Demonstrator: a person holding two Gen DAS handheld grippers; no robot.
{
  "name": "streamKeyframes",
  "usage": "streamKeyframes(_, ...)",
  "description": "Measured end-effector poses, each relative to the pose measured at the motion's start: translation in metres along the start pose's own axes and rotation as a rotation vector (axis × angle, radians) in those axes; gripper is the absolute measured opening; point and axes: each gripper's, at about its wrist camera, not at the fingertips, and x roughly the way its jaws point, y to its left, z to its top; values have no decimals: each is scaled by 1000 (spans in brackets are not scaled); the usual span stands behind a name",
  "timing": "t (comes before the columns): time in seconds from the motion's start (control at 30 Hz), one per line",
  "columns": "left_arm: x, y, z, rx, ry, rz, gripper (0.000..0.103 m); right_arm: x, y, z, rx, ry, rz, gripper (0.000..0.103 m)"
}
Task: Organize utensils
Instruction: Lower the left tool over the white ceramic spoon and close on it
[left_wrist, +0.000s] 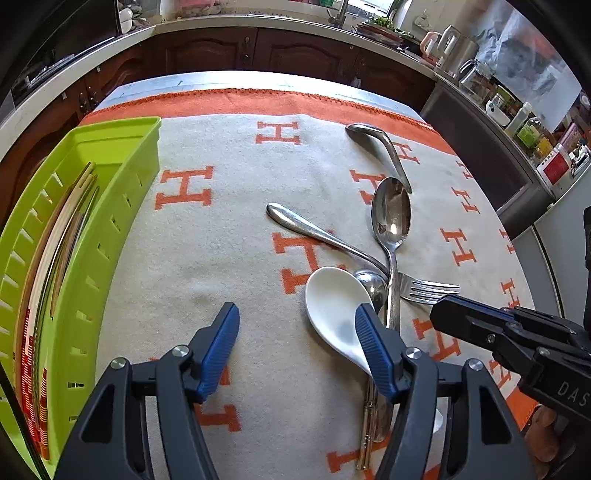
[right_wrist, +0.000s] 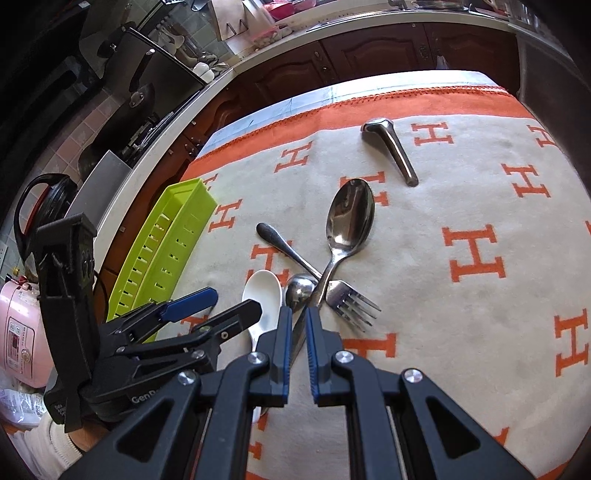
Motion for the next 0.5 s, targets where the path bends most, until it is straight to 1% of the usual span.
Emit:
streamKeyframes(0.17, 7, -15, -1, 70, -6, 38, 63, 5, 1, -6, -27, 18, 22, 9)
streamKeyframes(0.2, 7, -19, -2, 85, -8, 46, 61, 5, 2, -7, -29, 22, 25, 9)
streamKeyframes(0.3, 9, -26, -2, 111, -11, 62, 60, 6, 1, -10, -34, 28, 36, 9)
streamKeyframes(0.33, 9, -28, -2, 120, -13, 67, 57, 6, 0, -10, -34, 27, 38, 9)
streamKeyframes(0.4, 7, -30, -3, 134, -17, 72, 47, 6, -1, -11, -32, 25, 38, 9)
streamKeyframes(0.43, 6, -31, -3, 138, -18, 68, 44, 6, -2, -12, -33, 22, 39, 9)
streamKeyframes(0.5, 6, -34, -4, 142, -18, 55, 35, 5, -4, -13, -31, 20, 40, 9)
